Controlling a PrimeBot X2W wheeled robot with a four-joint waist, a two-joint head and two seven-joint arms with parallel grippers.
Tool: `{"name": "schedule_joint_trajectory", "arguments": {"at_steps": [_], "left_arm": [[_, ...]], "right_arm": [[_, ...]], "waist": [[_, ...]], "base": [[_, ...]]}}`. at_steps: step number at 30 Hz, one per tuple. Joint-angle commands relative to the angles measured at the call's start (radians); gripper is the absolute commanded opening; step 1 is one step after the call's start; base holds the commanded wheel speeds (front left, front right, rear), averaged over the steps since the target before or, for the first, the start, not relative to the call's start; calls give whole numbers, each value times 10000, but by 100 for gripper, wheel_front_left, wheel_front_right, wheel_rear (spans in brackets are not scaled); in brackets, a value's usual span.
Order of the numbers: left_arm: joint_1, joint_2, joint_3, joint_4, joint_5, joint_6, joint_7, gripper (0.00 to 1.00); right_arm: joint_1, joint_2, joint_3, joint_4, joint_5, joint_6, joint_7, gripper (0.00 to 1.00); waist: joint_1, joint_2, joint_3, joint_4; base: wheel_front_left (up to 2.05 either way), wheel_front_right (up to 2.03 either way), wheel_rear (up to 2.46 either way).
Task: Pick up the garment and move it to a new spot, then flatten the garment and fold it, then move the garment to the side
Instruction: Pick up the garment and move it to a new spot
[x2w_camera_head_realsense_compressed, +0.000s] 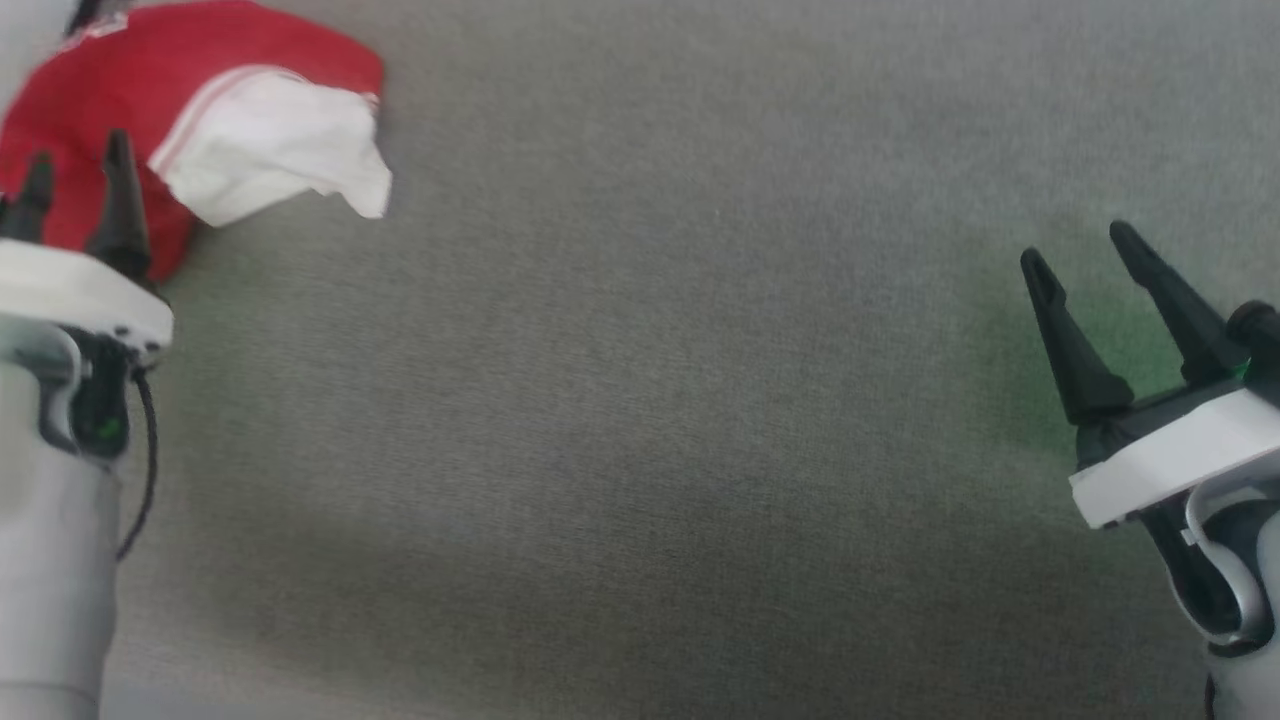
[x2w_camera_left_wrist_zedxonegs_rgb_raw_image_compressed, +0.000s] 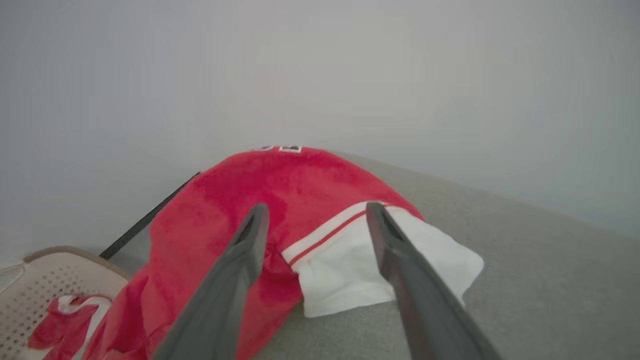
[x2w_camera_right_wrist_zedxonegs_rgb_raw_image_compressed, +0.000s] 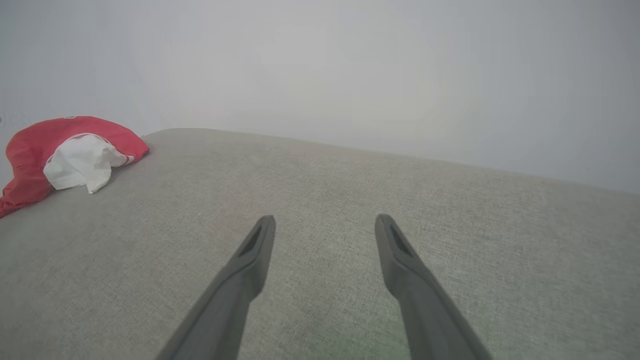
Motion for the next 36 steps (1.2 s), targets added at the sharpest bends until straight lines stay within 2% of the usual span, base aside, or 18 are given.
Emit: {"name": "schedule_joint_trajectory", "arguments": {"at_steps": [1, 9, 18, 23, 25, 28, 30, 36], "left_arm": [[-448, 115, -185, 368, -124, -14, 180, 100], [-2145, 438, -649, 2368, -686, -17, 1302, 100], [-3574, 428, -1458, 4155, -672, -18, 3924, 100], [-3696, 212, -1726, 4663, -751, -18, 5194, 100], [-3761, 168, -1821, 4777, -714, -18, 5385, 100], [-3867, 229, -1956, 4810, -533, 119, 4939, 100], [-3944, 294, -1979, 4684, -456, 148, 4304, 0], [-4426, 841, -2209, 4416, -215, 15, 2952, 0]], "right_arm": [[-161, -60, -18, -177, -102, -1, 116, 100], [-355, -268, -289, -920, -234, -1, 521, 100], [-431, -261, -465, -1529, -425, -1, 947, 100], [-484, -266, -500, -1687, -443, -1, 1043, 100], [-491, -220, -493, -1769, -480, -1, 1105, 100], [-562, -160, -497, -1850, -544, -1, 1128, 100], [-617, -111, -495, -1829, -549, -1, 1105, 100], [-622, 52, -520, -1424, -469, -1, 748, 100]], "waist": [[0, 0, 628, -270], [0, 0, 1502, -374], [0, 0, 2040, -396], [0, 0, 2128, -429], [0, 0, 2155, -459], [0, 0, 2191, -505], [0, 0, 2191, -519], [0, 0, 1647, -466]], "base": [[0, 0, 0], [0, 0, 0], [0, 0, 0], [0, 0, 0], [0, 0, 0], [0, 0, 0], [0, 0, 0], [0, 0, 0]]}}
